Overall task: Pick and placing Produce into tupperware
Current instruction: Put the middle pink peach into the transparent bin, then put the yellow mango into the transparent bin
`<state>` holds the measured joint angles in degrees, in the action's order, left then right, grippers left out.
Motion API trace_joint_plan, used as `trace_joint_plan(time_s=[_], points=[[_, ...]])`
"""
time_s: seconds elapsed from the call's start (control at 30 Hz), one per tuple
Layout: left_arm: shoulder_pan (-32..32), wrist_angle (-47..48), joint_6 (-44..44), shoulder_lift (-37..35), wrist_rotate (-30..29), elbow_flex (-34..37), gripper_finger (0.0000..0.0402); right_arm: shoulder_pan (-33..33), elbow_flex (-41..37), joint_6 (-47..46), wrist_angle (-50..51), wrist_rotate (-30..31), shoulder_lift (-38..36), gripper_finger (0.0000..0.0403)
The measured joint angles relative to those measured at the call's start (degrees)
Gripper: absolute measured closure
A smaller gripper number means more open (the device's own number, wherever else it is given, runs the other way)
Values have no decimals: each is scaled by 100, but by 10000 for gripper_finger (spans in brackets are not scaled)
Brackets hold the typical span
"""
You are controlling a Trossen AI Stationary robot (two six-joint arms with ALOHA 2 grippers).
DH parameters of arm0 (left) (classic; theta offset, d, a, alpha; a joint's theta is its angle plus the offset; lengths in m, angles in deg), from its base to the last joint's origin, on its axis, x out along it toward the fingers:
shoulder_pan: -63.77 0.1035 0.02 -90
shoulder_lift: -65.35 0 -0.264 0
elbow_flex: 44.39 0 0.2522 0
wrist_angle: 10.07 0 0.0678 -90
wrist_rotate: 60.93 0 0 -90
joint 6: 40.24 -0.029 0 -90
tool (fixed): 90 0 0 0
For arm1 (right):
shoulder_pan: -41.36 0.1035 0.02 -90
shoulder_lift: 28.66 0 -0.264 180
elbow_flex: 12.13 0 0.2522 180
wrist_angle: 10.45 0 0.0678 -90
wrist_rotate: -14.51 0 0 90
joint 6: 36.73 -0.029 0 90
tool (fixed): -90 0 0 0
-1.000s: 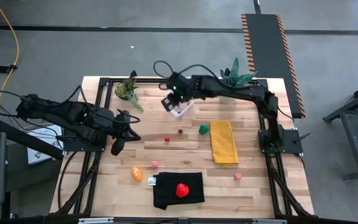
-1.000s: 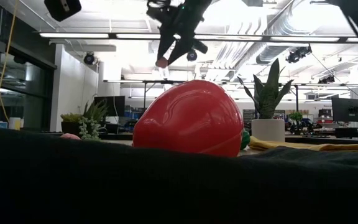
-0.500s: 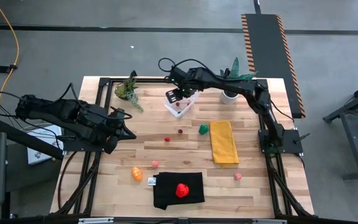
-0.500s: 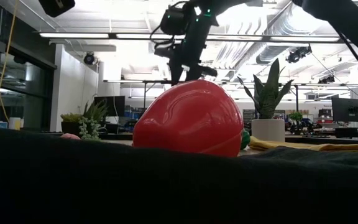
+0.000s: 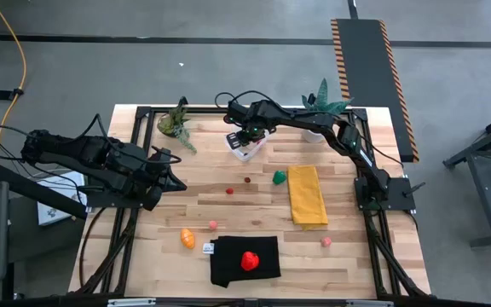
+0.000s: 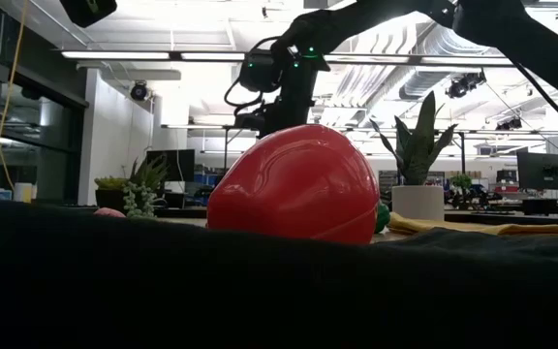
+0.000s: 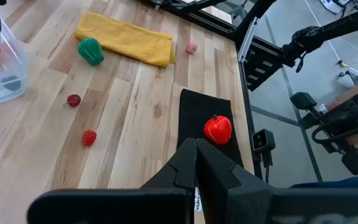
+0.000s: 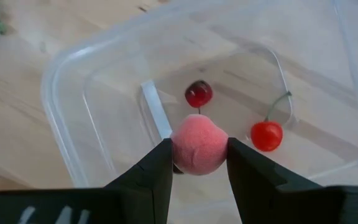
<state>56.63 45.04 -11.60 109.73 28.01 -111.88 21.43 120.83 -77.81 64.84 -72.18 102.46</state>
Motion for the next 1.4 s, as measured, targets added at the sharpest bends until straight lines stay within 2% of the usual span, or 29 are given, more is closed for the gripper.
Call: trace_joint_plan(time_s=[0.13,0.43,0.67,1.03,1.4], points=[[-2,87,4,0,0,2,401,-37,-7,2,-15,12,71,273],[0,98,7,0,0,0,401,-68,-7,131,-27,12,73,223],[0,109,9,0,0,0,401,-57,-7,338,-70,12,45,219],[-1,123,-145,2,-1,1,401,133,-4,708,-222,248,-711,219],[0,-34,-1137,0,-1,0,401,603,-2,1278,105,209,-1514,219]])
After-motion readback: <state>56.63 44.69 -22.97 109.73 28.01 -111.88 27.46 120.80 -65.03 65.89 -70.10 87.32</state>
